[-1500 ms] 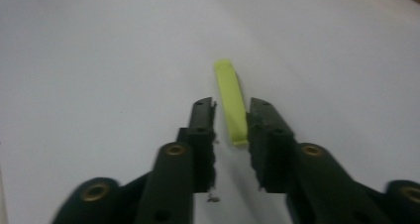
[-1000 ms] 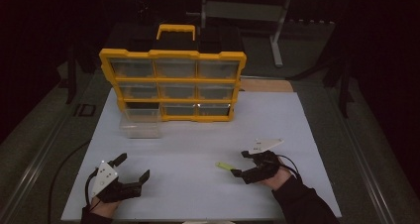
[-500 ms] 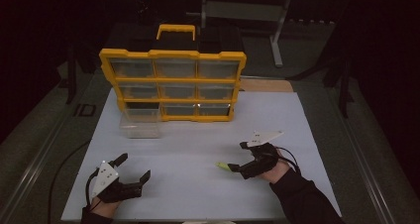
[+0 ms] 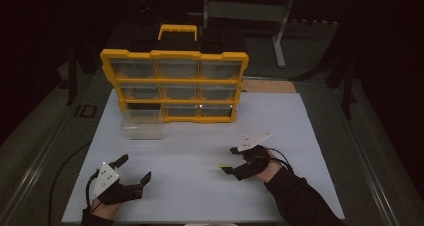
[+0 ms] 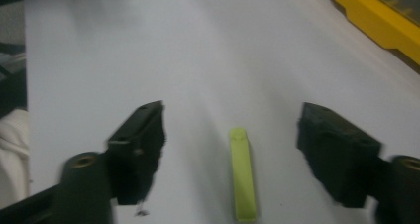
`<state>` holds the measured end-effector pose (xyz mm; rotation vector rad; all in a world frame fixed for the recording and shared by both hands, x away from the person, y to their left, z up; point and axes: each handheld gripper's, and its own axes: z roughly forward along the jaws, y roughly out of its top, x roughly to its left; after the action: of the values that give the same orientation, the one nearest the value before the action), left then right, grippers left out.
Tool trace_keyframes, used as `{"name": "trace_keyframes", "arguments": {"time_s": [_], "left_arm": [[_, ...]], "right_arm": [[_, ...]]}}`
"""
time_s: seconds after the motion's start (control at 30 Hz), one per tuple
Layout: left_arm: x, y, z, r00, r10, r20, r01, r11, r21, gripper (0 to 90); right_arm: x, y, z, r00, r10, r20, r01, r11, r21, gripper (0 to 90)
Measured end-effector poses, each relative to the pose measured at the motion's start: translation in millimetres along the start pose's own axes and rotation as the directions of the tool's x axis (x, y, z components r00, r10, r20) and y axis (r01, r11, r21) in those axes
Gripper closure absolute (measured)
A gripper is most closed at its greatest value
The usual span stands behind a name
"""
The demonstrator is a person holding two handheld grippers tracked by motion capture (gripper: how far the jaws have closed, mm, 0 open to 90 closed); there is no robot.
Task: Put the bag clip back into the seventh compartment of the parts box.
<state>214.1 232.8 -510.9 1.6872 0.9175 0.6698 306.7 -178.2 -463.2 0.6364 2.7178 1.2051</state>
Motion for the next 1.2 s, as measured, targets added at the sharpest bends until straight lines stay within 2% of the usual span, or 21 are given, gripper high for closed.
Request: {"name": "trace_keyframes", "arguments": {"time_s": [0.23, 0.37, 0.5, 0.73, 0.9, 1.07, 1.2], "left_arm": [[0.0, 0.0, -0.2, 1.0, 0.001, 0.002, -0.001, 1.0, -0.002, 3.5], [-0.2, 0.0, 0.0, 1.0, 0.004, 0.003, -0.004, 1.0, 0.0, 3.5], [-0.6, -0.2, 0.3, 1.0, 0.003, 0.004, -0.003, 1.0, 0.002, 3.5], [-0.6, -0.3, 0.3, 1.0, 0.003, 0.004, -0.003, 1.0, 0.002, 3.5], [-0.7, -0.3, 0.3, 1.0, 0.006, 0.004, -0.006, 1.0, 0.0, 3.6], [-0.7, -0.2, 0.1, 1.0, 0.007, 0.004, -0.007, 1.0, 0.0, 3.5], [-0.8, -0.3, 0.3, 1.0, 0.007, 0.003, -0.007, 1.0, 0.001, 3.5]], "right_arm": [[-1.0, -6.1, 12.3, 0.9995, -0.033, 0.002, 0.033, 0.999, 0.033, 42.8], [-2.5, -11.8, 18.8, 0.9989, -0.045, 0.008, 0.045, 0.997, 0.067, 48.1], [-4.9, -17.8, 25.3, 0.9991, -0.031, 0.03, 0.029, 0.996, 0.085, 57.2], [-8.3, -23.9, 30.8, 0.9984, -0.028, 0.049, 0.022, 0.993, 0.119, 65.8], [-9.1, -25.8, 32.6, 0.9989, -0.018, 0.042, 0.012, 0.991, 0.135, 68.8], [-7.2, -28.9, 37.2, 0.9978, -0.042, 0.051, 0.033, 0.985, 0.17, 74.5], [-7.5, -27.9, 37.6, 0.9974, -0.043, 0.058, 0.032, 0.984, 0.178, 77.4]]}}
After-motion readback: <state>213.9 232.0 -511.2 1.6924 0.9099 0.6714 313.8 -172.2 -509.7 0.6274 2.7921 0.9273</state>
